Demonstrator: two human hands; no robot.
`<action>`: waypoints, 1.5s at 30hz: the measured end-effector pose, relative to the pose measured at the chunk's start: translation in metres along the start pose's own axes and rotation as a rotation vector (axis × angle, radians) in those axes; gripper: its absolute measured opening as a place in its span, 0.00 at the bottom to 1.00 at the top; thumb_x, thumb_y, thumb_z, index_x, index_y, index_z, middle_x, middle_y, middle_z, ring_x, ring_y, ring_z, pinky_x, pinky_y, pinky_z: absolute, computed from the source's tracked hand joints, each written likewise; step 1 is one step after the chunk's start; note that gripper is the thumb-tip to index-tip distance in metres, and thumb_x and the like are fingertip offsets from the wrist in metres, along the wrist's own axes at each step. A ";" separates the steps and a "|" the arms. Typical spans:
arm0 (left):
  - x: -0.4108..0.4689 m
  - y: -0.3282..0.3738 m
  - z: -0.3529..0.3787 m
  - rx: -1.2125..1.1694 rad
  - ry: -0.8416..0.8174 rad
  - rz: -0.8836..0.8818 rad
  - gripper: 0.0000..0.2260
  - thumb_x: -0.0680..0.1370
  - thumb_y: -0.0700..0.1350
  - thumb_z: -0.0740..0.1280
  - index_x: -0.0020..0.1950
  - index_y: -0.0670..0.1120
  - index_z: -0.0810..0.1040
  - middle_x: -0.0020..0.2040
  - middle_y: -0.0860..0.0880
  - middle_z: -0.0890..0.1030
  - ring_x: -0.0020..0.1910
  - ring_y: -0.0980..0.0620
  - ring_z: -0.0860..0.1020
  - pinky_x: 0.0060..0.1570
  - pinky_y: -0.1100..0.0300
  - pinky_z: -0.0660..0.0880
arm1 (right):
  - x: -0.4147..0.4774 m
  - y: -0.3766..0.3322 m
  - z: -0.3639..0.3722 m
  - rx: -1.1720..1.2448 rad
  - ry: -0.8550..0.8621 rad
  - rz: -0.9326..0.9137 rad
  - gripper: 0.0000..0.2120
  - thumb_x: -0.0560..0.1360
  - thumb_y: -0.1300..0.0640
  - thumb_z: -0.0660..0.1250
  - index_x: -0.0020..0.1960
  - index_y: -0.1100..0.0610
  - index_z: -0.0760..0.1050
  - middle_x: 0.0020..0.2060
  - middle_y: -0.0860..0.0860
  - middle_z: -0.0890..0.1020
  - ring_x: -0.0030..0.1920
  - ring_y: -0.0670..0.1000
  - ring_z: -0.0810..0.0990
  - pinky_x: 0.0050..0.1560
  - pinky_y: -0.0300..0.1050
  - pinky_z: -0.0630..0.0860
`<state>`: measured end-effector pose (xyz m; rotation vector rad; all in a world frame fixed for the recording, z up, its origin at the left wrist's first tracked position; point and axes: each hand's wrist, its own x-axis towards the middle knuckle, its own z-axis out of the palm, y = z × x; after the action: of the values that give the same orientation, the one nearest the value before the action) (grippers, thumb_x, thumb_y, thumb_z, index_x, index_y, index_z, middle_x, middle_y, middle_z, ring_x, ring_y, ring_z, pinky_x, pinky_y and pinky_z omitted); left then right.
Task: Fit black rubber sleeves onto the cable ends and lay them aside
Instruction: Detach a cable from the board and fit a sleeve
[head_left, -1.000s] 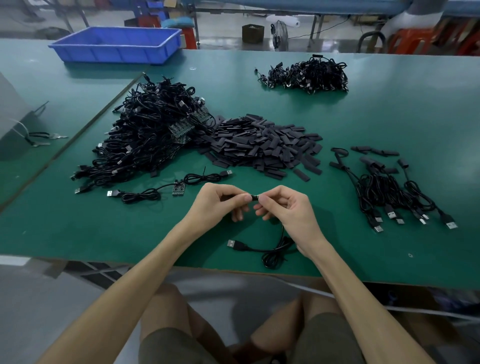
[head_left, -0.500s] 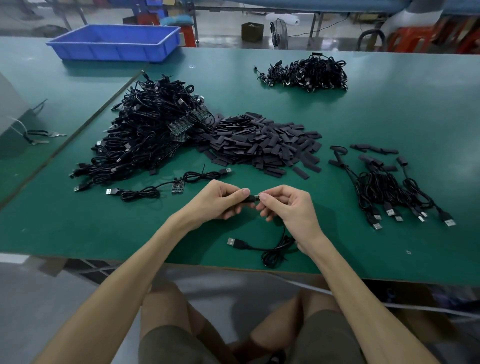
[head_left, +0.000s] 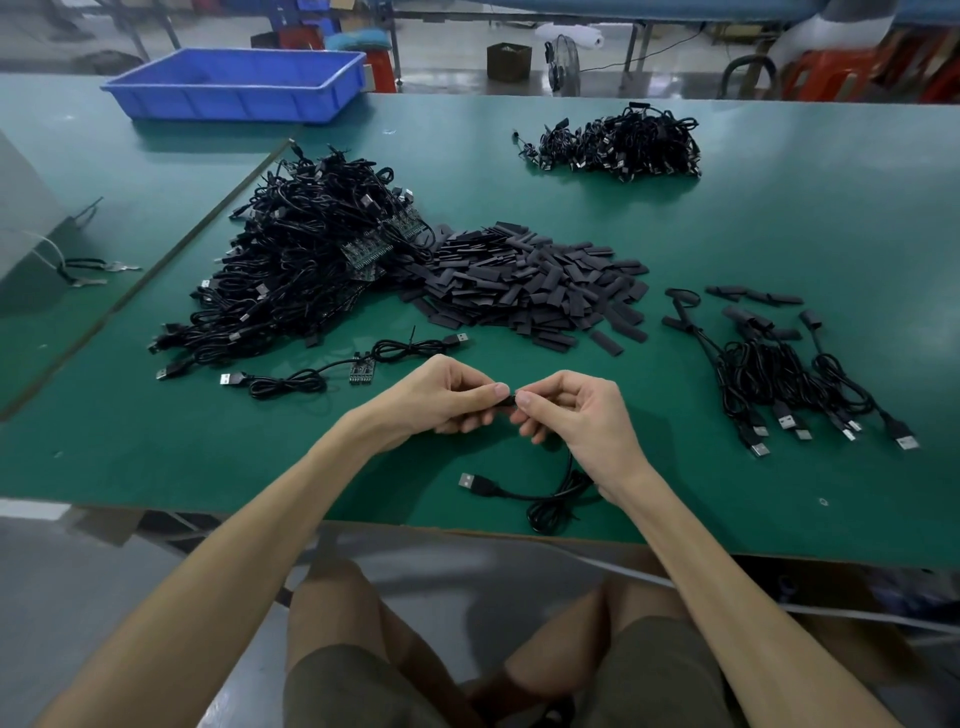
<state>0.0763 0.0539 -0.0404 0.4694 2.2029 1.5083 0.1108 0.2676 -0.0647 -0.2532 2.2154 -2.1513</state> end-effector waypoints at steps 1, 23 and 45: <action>0.000 0.000 0.000 0.003 -0.001 0.001 0.19 0.81 0.56 0.68 0.44 0.40 0.83 0.32 0.43 0.77 0.27 0.52 0.68 0.24 0.66 0.64 | 0.000 0.000 0.001 -0.014 -0.008 -0.002 0.02 0.78 0.63 0.74 0.48 0.63 0.83 0.38 0.57 0.87 0.36 0.53 0.85 0.37 0.42 0.81; -0.001 -0.019 0.003 -0.119 0.102 0.180 0.09 0.80 0.48 0.71 0.54 0.45 0.87 0.35 0.49 0.82 0.28 0.55 0.72 0.28 0.67 0.69 | 0.000 -0.001 0.002 -0.006 -0.013 0.010 0.03 0.78 0.61 0.74 0.49 0.61 0.83 0.39 0.56 0.88 0.38 0.53 0.87 0.38 0.40 0.81; -0.002 -0.018 0.007 -0.327 0.191 0.196 0.11 0.74 0.41 0.77 0.55 0.40 0.85 0.46 0.35 0.85 0.43 0.41 0.85 0.39 0.60 0.81 | 0.003 0.001 -0.001 0.066 0.046 -0.016 0.03 0.77 0.64 0.75 0.49 0.59 0.83 0.40 0.56 0.88 0.39 0.53 0.87 0.40 0.39 0.80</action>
<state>0.0813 0.0516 -0.0592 0.4599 2.0342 2.0500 0.1081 0.2678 -0.0652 -0.2208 2.1686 -2.2559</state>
